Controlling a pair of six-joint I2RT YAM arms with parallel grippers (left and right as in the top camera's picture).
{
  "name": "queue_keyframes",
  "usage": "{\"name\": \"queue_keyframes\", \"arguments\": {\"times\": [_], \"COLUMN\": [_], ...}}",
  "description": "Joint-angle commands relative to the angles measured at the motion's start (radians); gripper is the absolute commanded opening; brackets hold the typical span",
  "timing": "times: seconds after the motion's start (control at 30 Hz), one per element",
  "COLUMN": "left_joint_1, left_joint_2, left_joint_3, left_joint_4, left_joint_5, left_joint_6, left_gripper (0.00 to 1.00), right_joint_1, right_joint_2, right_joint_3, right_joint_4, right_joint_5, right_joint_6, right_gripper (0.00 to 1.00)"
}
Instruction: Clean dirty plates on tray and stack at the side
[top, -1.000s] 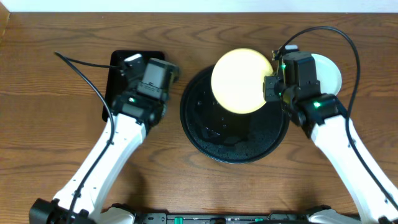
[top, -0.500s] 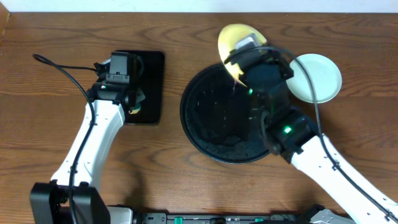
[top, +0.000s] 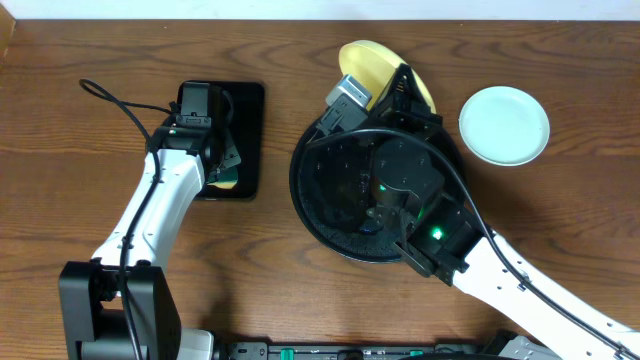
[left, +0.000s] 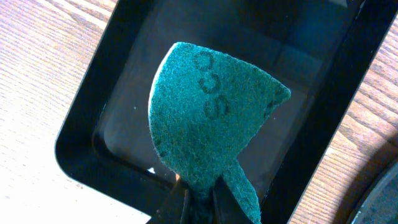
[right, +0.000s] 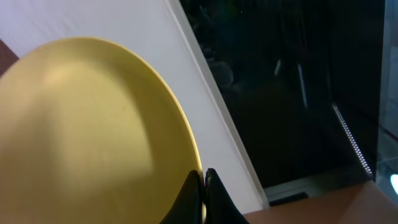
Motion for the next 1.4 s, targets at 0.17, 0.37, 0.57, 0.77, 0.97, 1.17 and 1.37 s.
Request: {"name": "queue_keyframes", "arguments": {"times": [0.17,0.37,0.57,0.77,0.97,1.17,1.37], "left_joint_1": [0.005,0.005,0.006,0.014,0.043,0.058,0.058], "left_joint_2": [0.004,0.019,0.093,0.185,0.2,0.109,-0.094], "left_joint_3": [-0.01,-0.01,-0.01,-0.01,-0.009,-0.009,-0.009], "left_joint_4": [0.01,0.116,0.246,0.308,0.315,0.294,0.239], "left_joint_5": [0.009,0.009,0.009,0.008,0.009,0.01,0.01], "left_joint_6": [0.018,0.029,0.037,0.037,0.037,0.031,-0.055], "left_gripper": [0.07,0.08,0.08,0.08,0.75,0.77,0.77], "right_joint_1": [-0.002,-0.05,-0.072,-0.071,-0.071,-0.069,-0.069], "right_joint_2": [-0.003,-0.003,-0.003,-0.003,-0.003,-0.003,-0.003], "right_joint_3": [0.013,0.013,0.013,0.013,0.013,0.013,0.013], "right_joint_4": [0.002,-0.062,-0.161,-0.184,-0.185,-0.188,-0.219], "right_joint_5": [0.022,0.021,0.021,0.019,0.021,0.021,0.026], "right_joint_6": [0.027,0.186,0.308,0.327,0.327,0.364,0.44], "right_gripper": [0.01,0.01,0.01,0.01,0.01,0.01,0.01]}}
